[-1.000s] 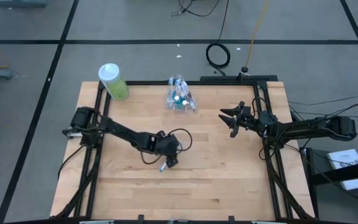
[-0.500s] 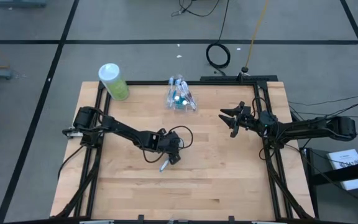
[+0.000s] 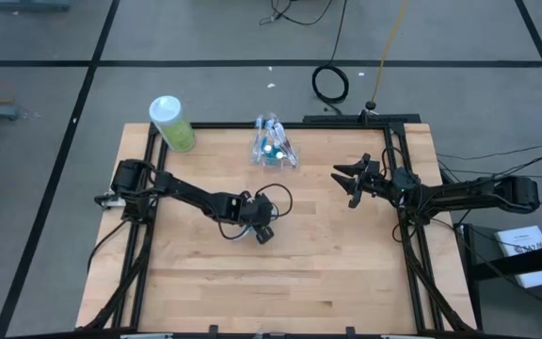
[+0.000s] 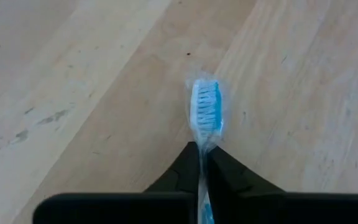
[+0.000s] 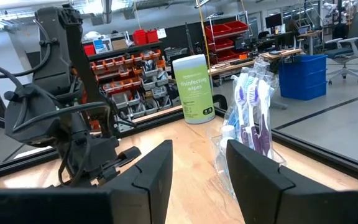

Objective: Pick & Place toothbrushing station
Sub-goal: Put the blue toothbrush into the transparent organizer

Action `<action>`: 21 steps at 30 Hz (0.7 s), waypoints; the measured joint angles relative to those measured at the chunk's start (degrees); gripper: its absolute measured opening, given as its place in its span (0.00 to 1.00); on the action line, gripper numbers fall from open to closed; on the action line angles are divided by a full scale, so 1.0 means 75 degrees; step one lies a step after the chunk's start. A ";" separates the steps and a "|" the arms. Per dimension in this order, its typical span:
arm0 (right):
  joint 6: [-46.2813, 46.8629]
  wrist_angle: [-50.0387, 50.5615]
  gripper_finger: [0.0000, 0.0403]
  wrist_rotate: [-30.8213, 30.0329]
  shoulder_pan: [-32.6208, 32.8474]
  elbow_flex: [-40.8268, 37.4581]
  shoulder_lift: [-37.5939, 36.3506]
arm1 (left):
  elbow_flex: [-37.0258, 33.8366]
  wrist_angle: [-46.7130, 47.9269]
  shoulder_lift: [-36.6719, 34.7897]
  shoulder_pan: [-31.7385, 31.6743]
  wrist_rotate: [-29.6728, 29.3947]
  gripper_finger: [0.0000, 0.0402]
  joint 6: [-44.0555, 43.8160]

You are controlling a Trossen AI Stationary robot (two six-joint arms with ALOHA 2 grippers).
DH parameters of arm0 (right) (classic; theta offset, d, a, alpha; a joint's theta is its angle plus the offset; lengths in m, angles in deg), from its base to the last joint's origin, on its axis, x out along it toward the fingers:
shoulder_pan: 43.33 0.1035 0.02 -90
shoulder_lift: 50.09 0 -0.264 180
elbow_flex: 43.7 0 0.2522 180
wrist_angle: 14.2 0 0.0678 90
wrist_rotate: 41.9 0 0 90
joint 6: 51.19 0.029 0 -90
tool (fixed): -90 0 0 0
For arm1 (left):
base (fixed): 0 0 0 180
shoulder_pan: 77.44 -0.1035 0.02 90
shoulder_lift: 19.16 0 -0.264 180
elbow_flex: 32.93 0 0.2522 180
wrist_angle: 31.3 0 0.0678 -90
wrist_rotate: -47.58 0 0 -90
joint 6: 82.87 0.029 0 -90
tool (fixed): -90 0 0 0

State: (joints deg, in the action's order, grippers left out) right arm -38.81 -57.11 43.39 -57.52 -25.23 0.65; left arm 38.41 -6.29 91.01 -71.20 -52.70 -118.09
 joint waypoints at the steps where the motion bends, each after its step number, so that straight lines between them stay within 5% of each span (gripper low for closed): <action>1: 0.0000 0.0002 0.35 0.0000 0.0000 0.0000 0.0000 | -0.0002 0.0000 -0.0002 -0.0021 0.0052 0.04 0.0028; 11: 0.0000 0.0056 0.35 0.0002 0.0000 0.0002 0.0003 | -0.0064 0.0167 -0.1410 -0.0059 0.0301 0.01 0.1359; 21: -0.0003 0.0114 0.35 0.0003 0.0000 0.0000 0.0003 | -0.0041 0.0063 -0.3820 -0.0103 -0.1121 0.00 0.3031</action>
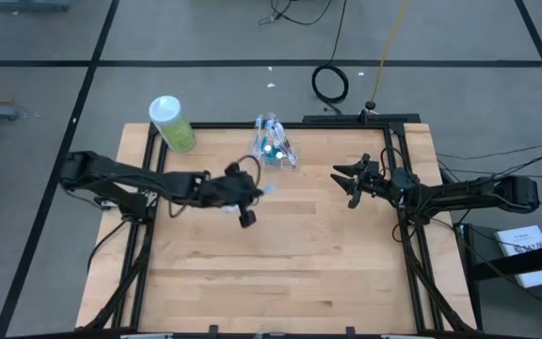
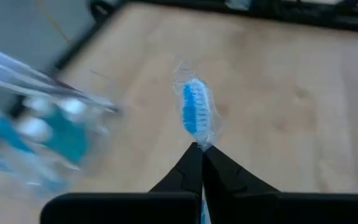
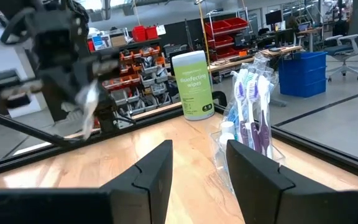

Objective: Pick & Place toothbrushing station
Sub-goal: Put the blue toothbrush into the transparent organizer

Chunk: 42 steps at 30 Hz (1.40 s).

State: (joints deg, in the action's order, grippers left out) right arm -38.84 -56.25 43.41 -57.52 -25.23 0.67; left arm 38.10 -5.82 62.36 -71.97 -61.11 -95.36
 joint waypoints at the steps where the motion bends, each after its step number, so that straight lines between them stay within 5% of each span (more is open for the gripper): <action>1: -0.0007 -0.0001 0.35 0.0000 0.0000 0.0001 0.0000 | -0.0001 0.0021 -0.0140 -0.0022 -0.0184 0.00 0.0141; 7: -0.0096 0.0119 0.35 0.0000 0.0000 0.0000 0.0000 | -0.0003 -0.0331 -0.0629 -0.0553 -0.0412 0.00 0.0865; 13: -0.0137 0.0127 0.35 0.0000 0.0000 0.0001 0.0000 | -0.0858 -0.2145 -0.0674 -0.1757 0.1003 0.00 0.1082; 20: -0.0140 0.0116 0.35 -0.0004 0.0000 0.0002 0.0000 | -0.2717 -0.6502 -0.0658 -0.3670 0.2944 0.00 0.1286; 26: -0.0143 0.0113 0.35 -0.0230 -0.0003 0.0003 0.0000 | -0.3639 -1.0060 -0.0192 -0.4770 0.3387 0.00 0.1401; 42: -0.0142 0.0113 0.35 -0.0207 -0.0003 0.0002 0.0000 | -0.2750 -1.1818 0.2255 -0.5367 0.3501 0.00 0.0559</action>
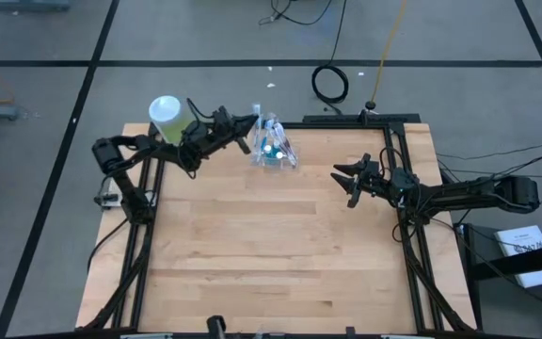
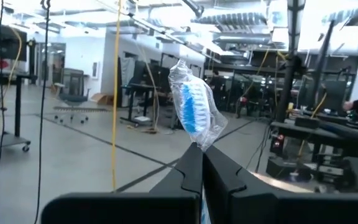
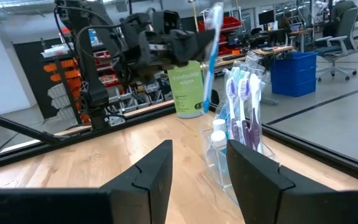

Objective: Pick & Place toothbrushing station
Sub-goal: Put the blue toothbrush into the transparent organizer

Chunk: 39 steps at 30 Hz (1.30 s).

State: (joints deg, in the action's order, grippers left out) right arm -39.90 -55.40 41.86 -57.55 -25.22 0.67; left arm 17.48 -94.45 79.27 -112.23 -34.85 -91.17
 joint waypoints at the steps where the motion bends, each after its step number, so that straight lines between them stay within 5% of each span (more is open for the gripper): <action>1: 0.0000 0.0000 0.35 0.0000 0.0000 -0.0001 0.0000 | 0.0085 0.0002 0.0134 -0.0019 -0.0001 0.00 -0.0022; 21: -0.0055 0.0117 0.35 0.0006 0.0000 -0.0002 0.0000 | 0.0354 -0.0090 0.1609 -0.0115 -0.0103 0.00 -0.0517; 39: -0.0085 0.0174 0.35 0.0005 0.0000 -0.0002 0.0000 | 0.0316 0.0192 0.1828 0.0144 -0.0156 0.00 0.0058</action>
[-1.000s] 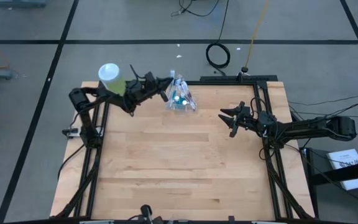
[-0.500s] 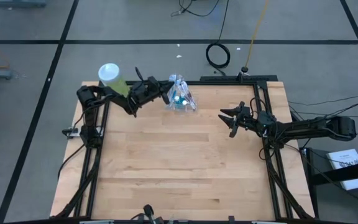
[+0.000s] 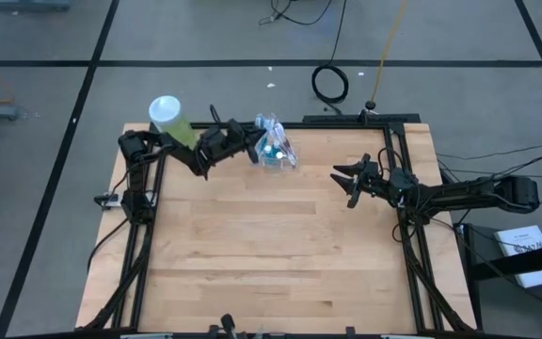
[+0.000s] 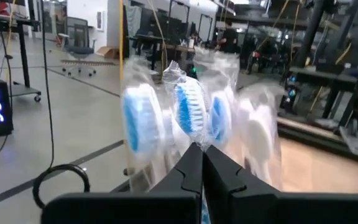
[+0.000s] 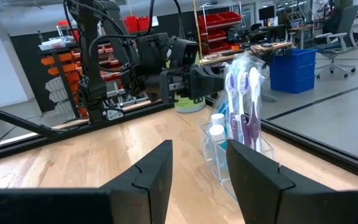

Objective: Pick & Place toothbrushing station
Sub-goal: Put the blue toothbrush into the transparent organizer

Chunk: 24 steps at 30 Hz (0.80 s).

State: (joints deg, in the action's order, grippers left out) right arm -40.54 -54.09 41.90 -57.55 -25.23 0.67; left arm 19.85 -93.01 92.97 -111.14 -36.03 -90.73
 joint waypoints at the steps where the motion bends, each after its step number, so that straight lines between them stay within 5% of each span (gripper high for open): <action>1: 0.0000 0.0000 0.35 -0.0003 0.0000 0.0000 0.0000 | 0.0000 0.0061 0.0000 0.0024 -0.0005 0.00 0.0077; 17: 0.0000 0.0018 0.35 -0.0003 0.0000 0.0002 -0.0001 | -0.0003 0.0331 -0.0020 0.0121 -0.0060 0.06 -0.0012; 24: 0.0000 0.0018 0.35 -0.0003 0.0000 0.0003 0.0000 | -0.0006 0.0328 -0.0020 0.0121 -0.0317 0.20 -0.0188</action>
State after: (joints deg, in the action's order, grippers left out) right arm -40.54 -53.96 41.88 -57.54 -25.21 0.67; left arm 19.81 -90.55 92.82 -110.24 -38.41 -92.14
